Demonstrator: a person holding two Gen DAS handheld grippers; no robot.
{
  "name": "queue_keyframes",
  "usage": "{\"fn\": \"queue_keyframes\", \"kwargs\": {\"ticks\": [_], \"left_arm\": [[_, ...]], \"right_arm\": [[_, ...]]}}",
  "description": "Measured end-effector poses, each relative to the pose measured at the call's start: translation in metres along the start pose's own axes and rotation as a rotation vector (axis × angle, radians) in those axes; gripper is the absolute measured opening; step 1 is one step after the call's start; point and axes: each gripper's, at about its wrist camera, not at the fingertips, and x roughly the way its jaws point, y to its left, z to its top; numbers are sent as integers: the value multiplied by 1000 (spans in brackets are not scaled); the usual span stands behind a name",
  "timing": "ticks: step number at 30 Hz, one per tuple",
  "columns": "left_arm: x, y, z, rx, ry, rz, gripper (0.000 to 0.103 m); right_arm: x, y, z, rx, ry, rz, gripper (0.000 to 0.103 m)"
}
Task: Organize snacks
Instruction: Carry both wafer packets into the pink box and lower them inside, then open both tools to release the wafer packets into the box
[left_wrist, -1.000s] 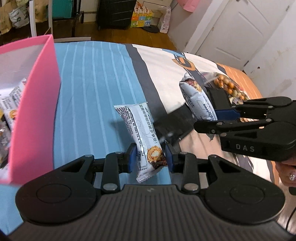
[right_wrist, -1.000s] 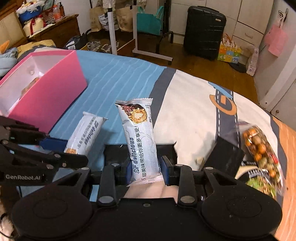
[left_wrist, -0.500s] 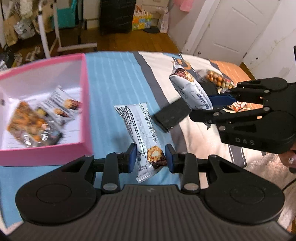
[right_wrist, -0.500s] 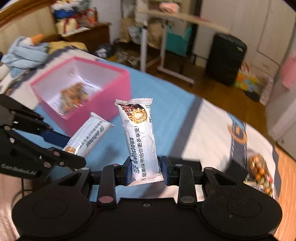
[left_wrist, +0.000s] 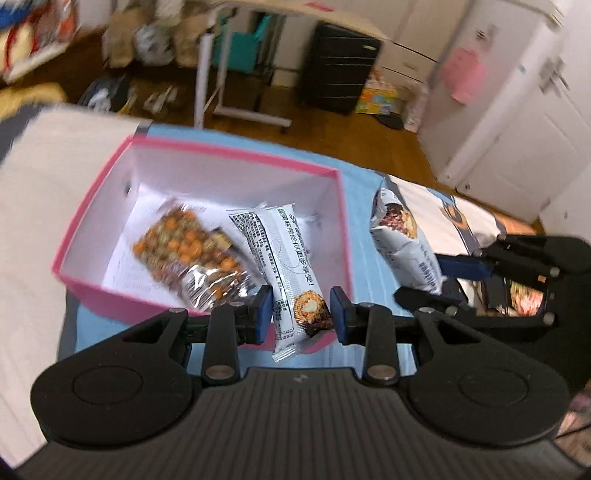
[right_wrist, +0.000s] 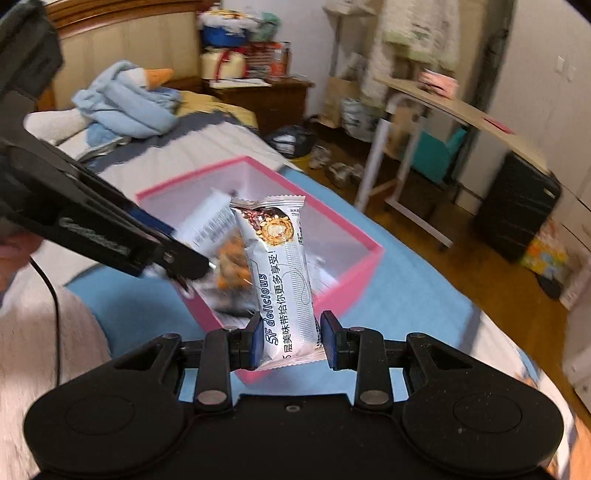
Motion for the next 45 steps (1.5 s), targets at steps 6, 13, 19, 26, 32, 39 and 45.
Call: {"fn": "queue_keyframes", "kwargs": {"ticks": [6, 13, 19, 26, 32, 39, 45], "left_arm": [[27, 27, 8, -33, -55, 95, 32], [74, 54, 24, -96, -11, 104, 32], [96, 64, 29, -154, 2, 83, 33], [92, 61, 32, -173, -1, 45, 36], [60, 40, 25, -98, -16, 69, 40], [17, -10, 19, 8, -34, 10, 44], [7, -66, 8, 102, -18, -111, 45]], "right_arm": [[54, 7, 20, -35, 35, -1, 36], [117, 1, 33, -24, 125, -8, 36], [143, 7, 32, -40, 157, -8, 36], [139, 2, 30, -9, 165, -92, 43], [57, -21, 19, 61, 84, -15, 50], [-38, -64, -5, 128, 56, -19, 52], [-78, -101, -36, 183, 78, -59, 53]]}}
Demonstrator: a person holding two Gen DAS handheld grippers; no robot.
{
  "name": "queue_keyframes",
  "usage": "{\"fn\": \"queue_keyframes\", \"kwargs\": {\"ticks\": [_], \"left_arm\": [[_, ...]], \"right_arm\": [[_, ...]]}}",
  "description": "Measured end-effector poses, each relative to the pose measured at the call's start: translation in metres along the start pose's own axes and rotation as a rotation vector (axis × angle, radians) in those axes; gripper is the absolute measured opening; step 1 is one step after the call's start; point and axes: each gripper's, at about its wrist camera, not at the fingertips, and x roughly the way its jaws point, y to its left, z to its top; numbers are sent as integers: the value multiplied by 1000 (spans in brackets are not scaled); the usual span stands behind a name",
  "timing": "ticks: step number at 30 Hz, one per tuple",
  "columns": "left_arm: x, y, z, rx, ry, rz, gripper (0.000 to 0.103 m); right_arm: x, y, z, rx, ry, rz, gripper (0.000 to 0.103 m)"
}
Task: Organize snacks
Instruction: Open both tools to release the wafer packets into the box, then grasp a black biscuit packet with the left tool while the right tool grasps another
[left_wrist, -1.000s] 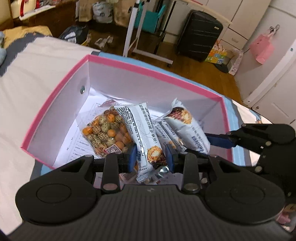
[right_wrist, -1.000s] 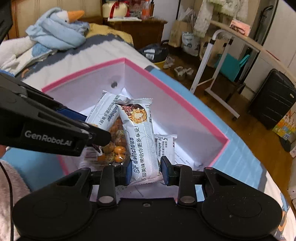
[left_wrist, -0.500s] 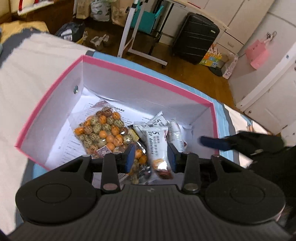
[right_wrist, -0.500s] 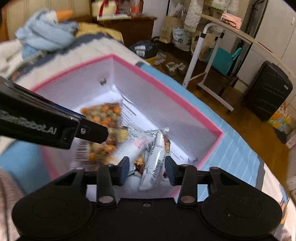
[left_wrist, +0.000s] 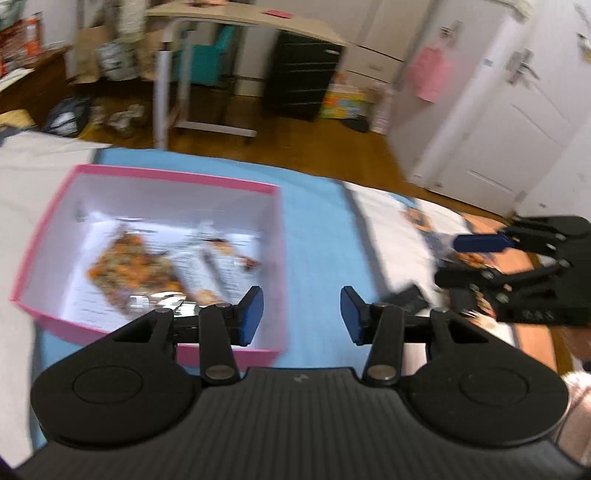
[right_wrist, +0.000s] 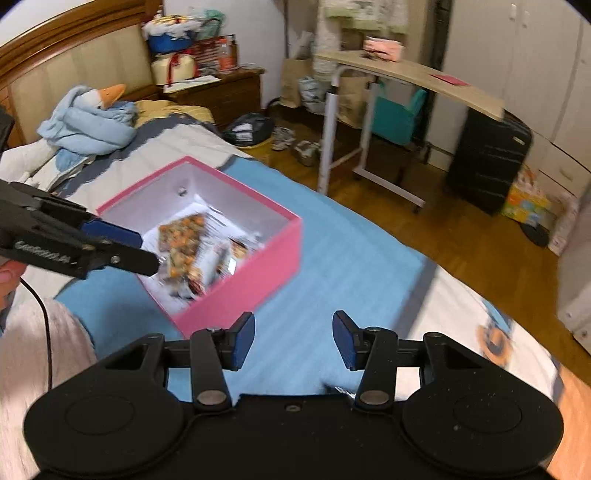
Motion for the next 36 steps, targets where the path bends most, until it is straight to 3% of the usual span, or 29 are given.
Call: {"fn": "queue_keyframes", "kwargs": {"ticks": [4, 10, 16, 23, 30, 36], "left_arm": [[20, -28, -9, 5, 42, -119, 47], [64, -58, -20, -34, 122, -181, 47], [126, -78, -32, -97, 185, -185, 45], [178, -69, -60, -189, 225, -141, 45], [205, -63, -75, -213, 211, -124, 43], [218, -76, -80, -104, 128, -77, 36]], "right_arm": [[2, -28, -22, 40, 34, -14, 53], [34, -76, -55, 167, 72, 8, 52], [88, -116, -91, 344, 155, 13, 52], [122, -120, -101, 275, 217, -22, 52], [142, -114, -106, 248, 249, -10, 54], [146, -129, -110, 374, 275, 22, 60]]}}
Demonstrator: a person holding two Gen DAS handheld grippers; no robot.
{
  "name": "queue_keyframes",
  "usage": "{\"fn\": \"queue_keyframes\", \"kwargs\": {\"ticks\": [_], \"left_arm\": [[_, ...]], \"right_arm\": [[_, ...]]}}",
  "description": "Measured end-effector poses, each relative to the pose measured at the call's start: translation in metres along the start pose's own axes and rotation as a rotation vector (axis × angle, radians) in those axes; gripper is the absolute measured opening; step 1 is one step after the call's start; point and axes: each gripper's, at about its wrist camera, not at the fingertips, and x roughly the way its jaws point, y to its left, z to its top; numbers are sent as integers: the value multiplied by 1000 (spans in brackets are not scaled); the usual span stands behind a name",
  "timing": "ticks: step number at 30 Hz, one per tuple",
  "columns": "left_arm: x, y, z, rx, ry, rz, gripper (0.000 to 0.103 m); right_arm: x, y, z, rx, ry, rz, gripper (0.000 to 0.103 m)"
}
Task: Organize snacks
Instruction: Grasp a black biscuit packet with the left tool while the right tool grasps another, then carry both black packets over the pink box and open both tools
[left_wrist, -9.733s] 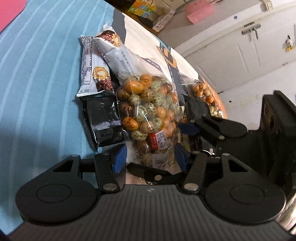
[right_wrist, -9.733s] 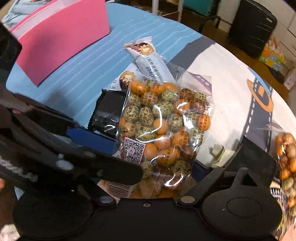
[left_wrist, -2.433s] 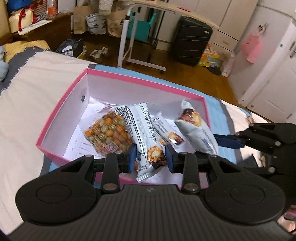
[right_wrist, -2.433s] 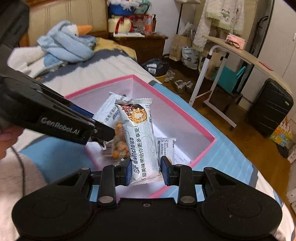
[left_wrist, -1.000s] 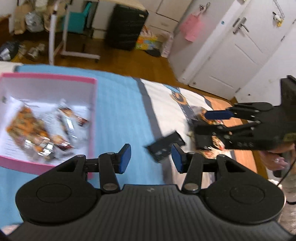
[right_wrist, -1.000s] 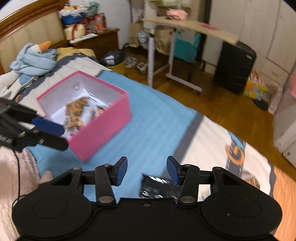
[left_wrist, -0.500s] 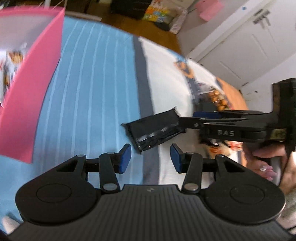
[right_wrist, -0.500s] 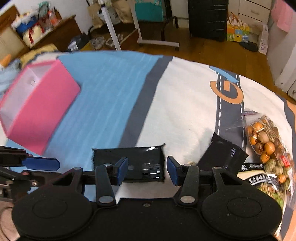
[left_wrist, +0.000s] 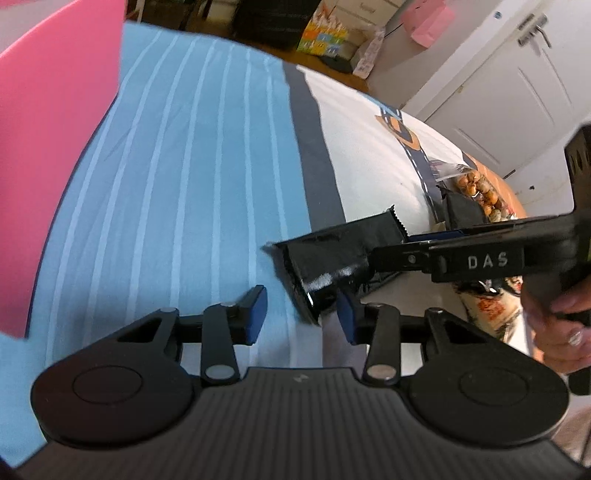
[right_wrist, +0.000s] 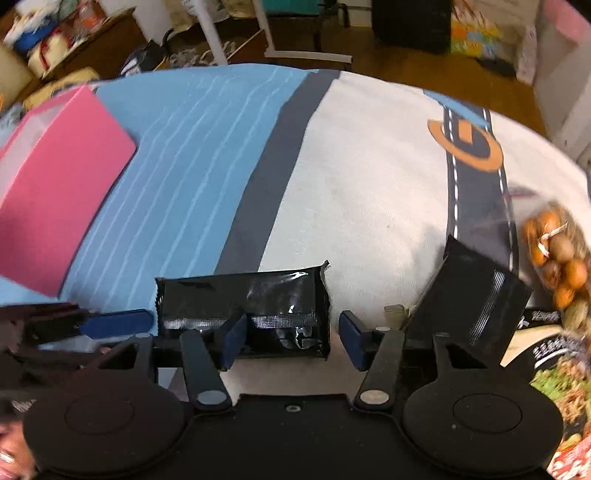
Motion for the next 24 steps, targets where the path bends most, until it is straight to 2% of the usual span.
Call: {"fn": "queue_keyframes", "kwargs": {"ticks": [2, 3, 5, 12, 17, 24], "left_arm": [[2, -4, 0, 29, -15, -4, 29], [3, -5, -1, 37, -15, -19, 28], [3, -5, -2, 42, -22, -20, 28], [-5, -9, 0, 35, 12, -52, 29], [-19, -20, -7, 98, 52, -22, 36], [-40, -30, -18, 153, 84, 1, 36]], "right_arm": [[1, 1, -1, -6, -6, 8, 60], [0, 2, -2, -6, -8, 16, 55], [-1, 2, -3, 4, -9, 12, 54], [-7, -1, -8, 91, 24, 25, 51], [-12, 7, -16, 158, 75, 25, 53], [-29, 25, -31, 154, 75, 5, 54]]}}
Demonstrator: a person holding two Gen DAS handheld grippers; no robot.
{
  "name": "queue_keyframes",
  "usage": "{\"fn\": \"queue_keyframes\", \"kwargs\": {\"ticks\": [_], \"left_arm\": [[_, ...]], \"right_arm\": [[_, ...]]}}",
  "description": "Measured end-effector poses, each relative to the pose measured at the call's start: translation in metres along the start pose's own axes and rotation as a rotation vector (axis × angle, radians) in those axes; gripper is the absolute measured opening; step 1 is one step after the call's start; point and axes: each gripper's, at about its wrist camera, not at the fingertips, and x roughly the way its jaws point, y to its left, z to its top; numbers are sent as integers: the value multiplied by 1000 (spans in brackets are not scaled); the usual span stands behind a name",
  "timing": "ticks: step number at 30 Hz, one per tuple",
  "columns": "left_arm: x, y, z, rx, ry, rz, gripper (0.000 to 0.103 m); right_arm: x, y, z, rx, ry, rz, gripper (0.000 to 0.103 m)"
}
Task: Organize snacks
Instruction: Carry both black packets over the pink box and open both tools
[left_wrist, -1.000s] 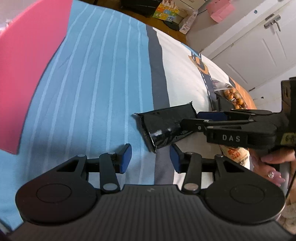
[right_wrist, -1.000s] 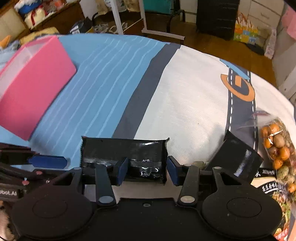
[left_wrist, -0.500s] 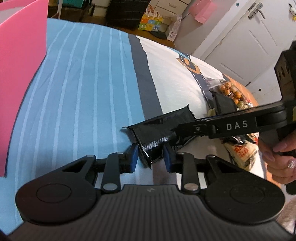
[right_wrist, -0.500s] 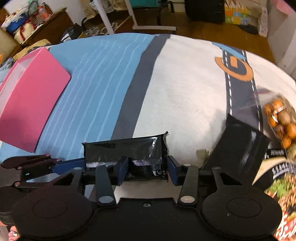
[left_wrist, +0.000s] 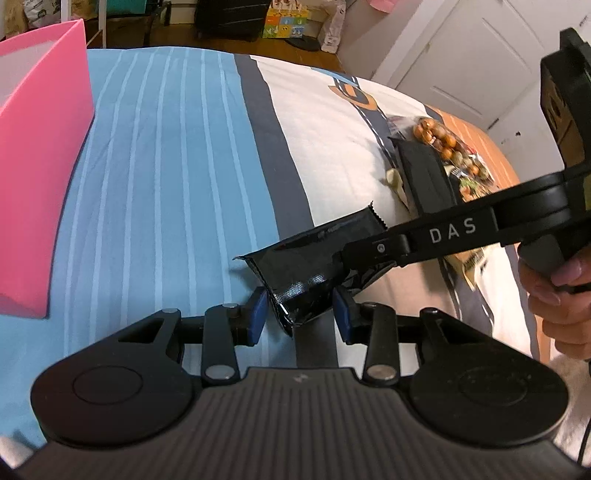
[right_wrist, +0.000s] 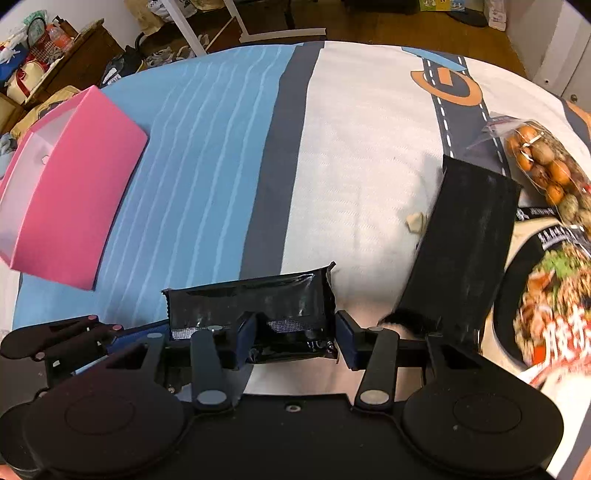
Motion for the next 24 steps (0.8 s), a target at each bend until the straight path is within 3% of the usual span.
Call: {"fn": "queue_keyframes", "kwargs": {"ticks": [11, 15, 18, 24], "left_arm": [[-59, 1, -19, 31, -29, -8, 36], [-93, -2, -22, 85, -94, 17, 36], [-123, -8, -24, 157, -200, 55, 36], [-159, 0, -20, 162, -255, 98, 36]], "right_arm": [[-42, 30, -53, -34, -117, 58, 52], [-64, 54, -71, -69, -182, 82, 52], [-79, 71, -72, -99, -222, 96, 52], [-98, 102, -63, -147, -290, 101, 51]]}}
